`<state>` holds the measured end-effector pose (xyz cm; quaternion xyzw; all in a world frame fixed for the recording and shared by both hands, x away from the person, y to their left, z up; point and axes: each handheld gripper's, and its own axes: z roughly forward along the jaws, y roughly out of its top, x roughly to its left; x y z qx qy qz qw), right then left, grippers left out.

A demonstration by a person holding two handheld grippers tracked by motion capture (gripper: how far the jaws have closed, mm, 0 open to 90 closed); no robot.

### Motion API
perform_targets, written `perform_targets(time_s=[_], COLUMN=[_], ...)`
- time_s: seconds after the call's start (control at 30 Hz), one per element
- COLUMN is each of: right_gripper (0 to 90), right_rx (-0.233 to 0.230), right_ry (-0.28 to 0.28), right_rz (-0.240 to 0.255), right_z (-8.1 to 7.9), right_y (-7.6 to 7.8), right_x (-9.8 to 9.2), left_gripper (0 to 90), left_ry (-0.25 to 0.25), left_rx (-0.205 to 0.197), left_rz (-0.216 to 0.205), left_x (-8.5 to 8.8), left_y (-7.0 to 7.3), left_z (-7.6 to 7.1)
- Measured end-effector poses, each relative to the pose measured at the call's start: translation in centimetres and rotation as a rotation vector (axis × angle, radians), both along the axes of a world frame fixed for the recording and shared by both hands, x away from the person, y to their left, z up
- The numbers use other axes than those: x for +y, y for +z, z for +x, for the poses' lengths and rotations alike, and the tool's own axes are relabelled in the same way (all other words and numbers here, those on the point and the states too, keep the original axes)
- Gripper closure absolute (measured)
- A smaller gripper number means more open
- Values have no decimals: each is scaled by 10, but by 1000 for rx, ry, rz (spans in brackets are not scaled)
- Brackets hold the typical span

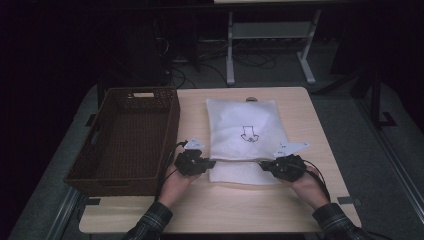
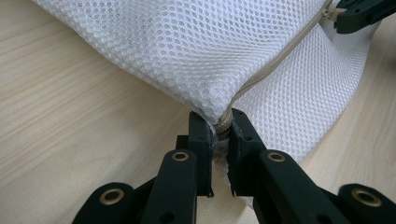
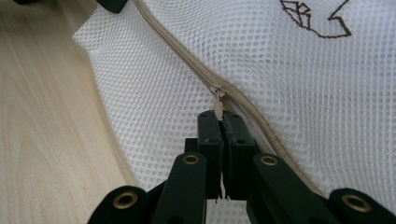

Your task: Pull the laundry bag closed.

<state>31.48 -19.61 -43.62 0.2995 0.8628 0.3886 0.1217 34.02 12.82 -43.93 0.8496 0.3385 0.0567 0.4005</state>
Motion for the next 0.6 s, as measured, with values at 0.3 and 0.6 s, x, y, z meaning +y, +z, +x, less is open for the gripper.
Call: perform_targets(time_s=[0.3,0.6], right_gripper=[871,871], right_rx=[3,5], right_ry=[-22,-42], right_rz=[-1,-1], right_z=[-1,-3], right_y=[0,-1], right_x=[-9,-19], left_gripper=[816,816], left_ry=[8,7], left_rx=[2,5], left_rz=[-2,0], left_x=[1,0], left_y=[0,0], left_z=[0,0])
